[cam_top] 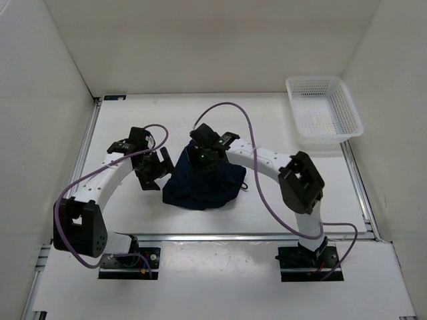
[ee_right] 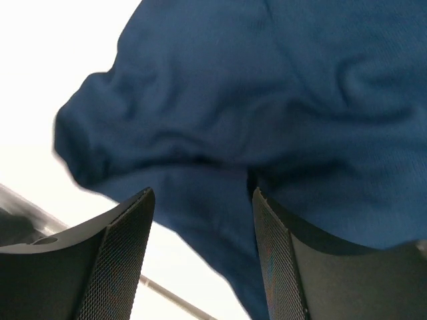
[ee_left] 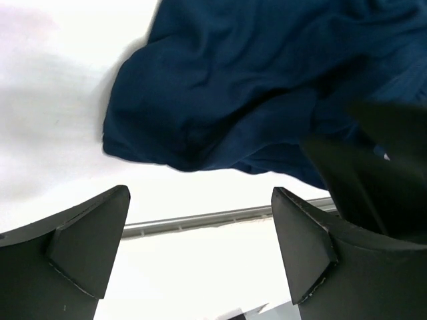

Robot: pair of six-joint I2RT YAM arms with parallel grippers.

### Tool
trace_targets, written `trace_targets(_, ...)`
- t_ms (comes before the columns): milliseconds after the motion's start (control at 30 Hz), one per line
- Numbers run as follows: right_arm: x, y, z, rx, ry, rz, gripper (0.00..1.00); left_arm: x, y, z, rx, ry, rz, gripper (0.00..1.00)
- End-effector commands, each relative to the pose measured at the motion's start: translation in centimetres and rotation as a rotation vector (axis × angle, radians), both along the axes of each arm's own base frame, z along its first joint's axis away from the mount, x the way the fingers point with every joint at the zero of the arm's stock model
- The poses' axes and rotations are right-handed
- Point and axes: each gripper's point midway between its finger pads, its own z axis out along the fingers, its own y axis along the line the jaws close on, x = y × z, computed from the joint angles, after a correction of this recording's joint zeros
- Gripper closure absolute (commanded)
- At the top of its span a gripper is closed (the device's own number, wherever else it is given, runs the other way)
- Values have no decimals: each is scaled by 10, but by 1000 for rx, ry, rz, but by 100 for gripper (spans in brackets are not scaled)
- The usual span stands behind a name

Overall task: Fold and stack the shorts
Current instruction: Fold the shorts

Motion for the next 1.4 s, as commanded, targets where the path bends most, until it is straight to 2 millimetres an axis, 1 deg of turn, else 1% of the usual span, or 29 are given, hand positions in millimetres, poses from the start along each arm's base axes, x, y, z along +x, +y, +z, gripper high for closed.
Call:
trace_targets(0, 9, 13, -15, -15, 14, 35, 34, -4, 10, 17, 22, -38, 42, 1)
trace_targets(33, 10, 14, -32, -39, 34, 35, 34, -6, 17, 15, 34, -33, 65, 1)
trace_targets(100, 12, 17, -40, -49, 42, 35, 34, -6, 25, 22, 38, -56, 93, 3)
trace_targets(133, 11, 17, -50, -63, 60, 25, 36, -6, 30, 21, 39, -56, 113, 3)
trace_targets(167, 11, 17, -50, -63, 61, 25, 38, -7, 34, 20, 49, -48, 125, 3)
trace_targets(200, 9, 18, -50, -53, 74, 23, 51, -9, 36, 23, 51, -55, 127, 3)
trace_targets(267, 2, 17, -48, -50, 72, 32, 70, -8, 40, 24, 53, -67, 133, 4)
trace_targets(300, 5, 14, -43, -54, 55, 11, 82, -9, 43, 24, 55, -56, 144, 4)
trace_targets(333, 4, 13, -30, -33, 38, 11, 87, -11, 43, 23, 55, -56, 144, 5)
trace_targets(367, 4, 11, -24, -31, 26, 6, 90, -11, 46, 23, 56, -56, 155, 5)
trace_targets(400, 3, 9, -12, -13, 11, 6, 93, -11, 46, 23, 58, -58, 147, 5)
trace_targets(467, -2, 10, 0, 9, 0, 7, 93, -11, 46, 21, 60, -49, 147, 5)
trace_targets(567, -13, -5, 6, -24, -5, 3, 93, -9, 46, 21, 58, -58, 147, 5)
trace_targets(600, -19, -5, 13, -14, -13, 12, 93, -8, 46, 21, 58, -58, 147, 5)
trace_targets(700, -37, -18, 0, -60, 11, 28, 93, -8, 46, 21, 58, -58, 147, 5)
trace_targets(733, -43, -18, 2, -59, 9, 38, 81, -9, 45, 22, 50, -57, 144, 5)
trace_targets(800, -48, -22, -6, -82, 13, 42, 62, -9, 45, 17, 54, -51, 135, 5)
trace_targets(833, -50, -25, -10, -92, 20, 42, 59, -9, 45, 17, 54, -51, 135, 5)
trace_targets(867, -50, -25, -10, -92, 20, 42, 59, -9, 45, 17, 54, -51, 135, 5)
trace_targets(933, -52, -23, -14, -102, 22, 39, 60, -11, 43, 13, 48, -32, 131, 5)
trace_targets(967, -52, -23, -14, -102, 22, 39, 65, -11, 43, 13, 48, -32, 131, 5)
trace_targets(1033, -55, -22, -19, -112, 29, 48, 69, -11, 43, 15, 47, -41, 131, 5)
trace_targets(1133, -54, -19, -18, -110, 27, 48, 70, -12, 44, 12, 47, -39, 131, 5)
trace_targets(1167, -55, -18, -18, -107, 31, 61, 83, -12, 44, 12, 47, -39, 131, 5)
trace_targets(1233, -55, -18, -18, -107, 31, 62, 94, -14, 44, 9, 48, -30, 131, 5)
trace_targets(1267, -57, -17, -9, -94, 10, 67, 100, -14, 44, 9, 48, -30, 131, 5)
trace_targets(1300, -55, -17, -5, -90, -6, 60, 100, -14, 44, 11, 47, -39, 131, 5)
trace_targets(1333, -60, -17, 6, -76, -16, 70, 100, -14, 44, 11, 47, -39, 131, 5)
trace_targets(1367, -63, -22, 3, -84, -10, 71, 100, -14, 44, 11, 47, -39, 131, 5)
